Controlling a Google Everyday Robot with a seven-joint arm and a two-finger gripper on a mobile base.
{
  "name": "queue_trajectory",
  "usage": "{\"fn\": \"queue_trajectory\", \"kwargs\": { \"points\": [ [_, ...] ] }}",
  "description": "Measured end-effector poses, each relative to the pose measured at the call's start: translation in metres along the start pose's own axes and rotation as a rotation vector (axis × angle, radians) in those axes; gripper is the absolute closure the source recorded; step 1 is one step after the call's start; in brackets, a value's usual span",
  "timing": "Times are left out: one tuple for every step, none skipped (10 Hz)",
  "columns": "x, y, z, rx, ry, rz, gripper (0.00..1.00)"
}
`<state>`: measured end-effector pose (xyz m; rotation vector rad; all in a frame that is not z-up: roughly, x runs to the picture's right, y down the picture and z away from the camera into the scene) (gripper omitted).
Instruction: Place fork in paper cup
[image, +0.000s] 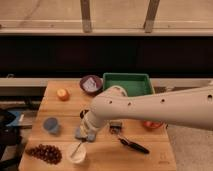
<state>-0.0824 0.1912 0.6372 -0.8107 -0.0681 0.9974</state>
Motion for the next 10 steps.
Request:
{"fn": "queue_trajectory", "kwargs": {
  "points": [
    [0.0, 0.004, 0.004, -0.01, 0.013, -0.006, 0.7],
    [0.001, 0.007, 0.011, -0.025, 0.039, -0.011, 0.57],
    [0.002, 0.008, 0.016, -0.035, 0.058, -0.013, 0.49],
    [0.003, 0.007, 0.022, -0.047, 0.081, -0.011, 0.4],
    [0.005, 0.005, 0.03, -0.06, 0.11, -0.006, 0.29],
    [0.004, 0.007, 0.036, -0.074, 0.13, -0.011, 0.22],
    [0.005, 0.006, 0.036, -0.074, 0.132, -0.01, 0.2],
    [0.005, 0.005, 0.036, -0.074, 0.132, -0.007, 0.2],
    [0.005, 0.006, 0.036, -0.075, 0.132, -0.011, 0.2],
    [0.005, 0.006, 0.036, -0.074, 0.133, -0.01, 0.2]
  ]
}}
